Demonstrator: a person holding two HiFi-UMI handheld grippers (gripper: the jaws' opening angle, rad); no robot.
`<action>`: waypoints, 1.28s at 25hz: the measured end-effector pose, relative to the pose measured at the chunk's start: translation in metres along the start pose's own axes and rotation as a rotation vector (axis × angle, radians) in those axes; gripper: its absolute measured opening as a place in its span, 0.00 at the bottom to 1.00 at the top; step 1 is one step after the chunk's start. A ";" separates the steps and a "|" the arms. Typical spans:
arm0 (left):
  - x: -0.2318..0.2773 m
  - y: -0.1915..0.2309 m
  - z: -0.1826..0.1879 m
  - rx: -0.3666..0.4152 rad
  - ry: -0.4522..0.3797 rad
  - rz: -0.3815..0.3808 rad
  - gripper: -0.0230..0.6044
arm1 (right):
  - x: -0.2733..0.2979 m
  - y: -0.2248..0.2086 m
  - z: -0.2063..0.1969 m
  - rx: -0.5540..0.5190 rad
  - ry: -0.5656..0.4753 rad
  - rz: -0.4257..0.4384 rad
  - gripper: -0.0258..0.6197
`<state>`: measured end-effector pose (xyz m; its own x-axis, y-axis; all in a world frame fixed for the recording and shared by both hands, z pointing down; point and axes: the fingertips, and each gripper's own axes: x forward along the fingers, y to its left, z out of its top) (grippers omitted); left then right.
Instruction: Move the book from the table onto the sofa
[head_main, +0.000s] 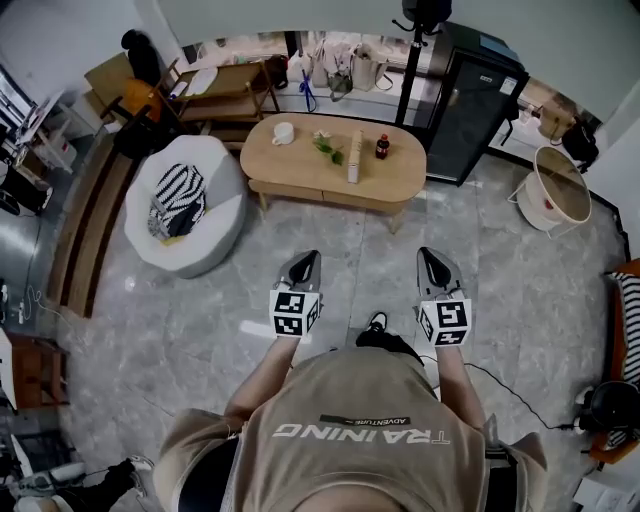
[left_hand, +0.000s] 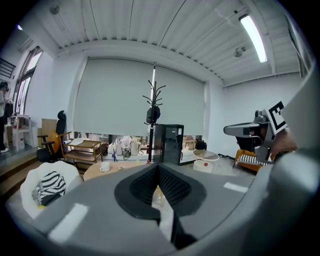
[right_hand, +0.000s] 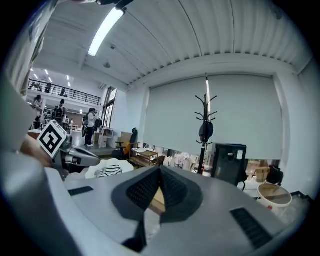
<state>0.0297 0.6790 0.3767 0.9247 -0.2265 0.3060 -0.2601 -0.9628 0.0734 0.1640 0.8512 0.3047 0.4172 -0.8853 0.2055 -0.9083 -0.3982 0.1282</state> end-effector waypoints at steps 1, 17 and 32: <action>0.009 -0.001 0.003 0.006 0.008 -0.001 0.04 | 0.006 -0.010 -0.002 0.008 0.000 -0.001 0.04; 0.159 -0.037 0.044 0.108 0.027 0.020 0.04 | 0.114 -0.101 -0.046 0.096 0.048 0.216 0.04; 0.217 -0.011 0.023 0.017 0.068 0.011 0.04 | 0.187 -0.118 -0.061 0.253 0.075 0.270 0.04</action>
<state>0.2398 0.6373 0.4203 0.9007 -0.2274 0.3702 -0.2650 -0.9628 0.0534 0.3512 0.7472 0.3871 0.1540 -0.9502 0.2710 -0.9611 -0.2076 -0.1819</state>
